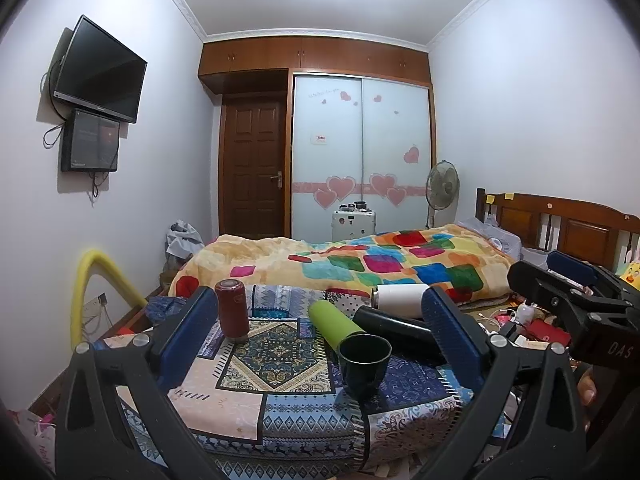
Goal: Flip cup upright
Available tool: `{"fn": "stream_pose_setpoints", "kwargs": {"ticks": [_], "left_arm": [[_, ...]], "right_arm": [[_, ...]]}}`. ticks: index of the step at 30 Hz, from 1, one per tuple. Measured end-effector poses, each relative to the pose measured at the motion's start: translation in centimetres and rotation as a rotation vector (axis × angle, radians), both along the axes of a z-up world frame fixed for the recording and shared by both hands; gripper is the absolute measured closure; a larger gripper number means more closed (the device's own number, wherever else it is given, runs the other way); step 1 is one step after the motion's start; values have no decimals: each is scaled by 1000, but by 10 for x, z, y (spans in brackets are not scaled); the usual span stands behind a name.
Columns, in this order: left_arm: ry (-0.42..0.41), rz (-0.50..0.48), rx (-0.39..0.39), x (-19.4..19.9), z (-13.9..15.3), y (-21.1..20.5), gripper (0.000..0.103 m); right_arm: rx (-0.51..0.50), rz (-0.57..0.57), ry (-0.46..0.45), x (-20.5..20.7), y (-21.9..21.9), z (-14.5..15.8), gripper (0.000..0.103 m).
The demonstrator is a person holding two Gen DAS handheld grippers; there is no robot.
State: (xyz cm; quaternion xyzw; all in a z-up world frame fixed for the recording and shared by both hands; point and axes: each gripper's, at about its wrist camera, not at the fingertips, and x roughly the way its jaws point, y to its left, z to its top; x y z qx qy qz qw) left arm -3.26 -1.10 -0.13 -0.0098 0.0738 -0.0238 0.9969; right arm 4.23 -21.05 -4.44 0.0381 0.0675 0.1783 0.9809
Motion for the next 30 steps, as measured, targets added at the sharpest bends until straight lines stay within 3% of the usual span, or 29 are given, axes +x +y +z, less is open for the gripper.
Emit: {"fn": "stream_pose_setpoints", "kwargs": {"ticks": [30], "left_arm": [[13,-17,-7,4,-3,-2,0]], "right_arm": [[1,-1,-8,-1,4,4,0]]}}
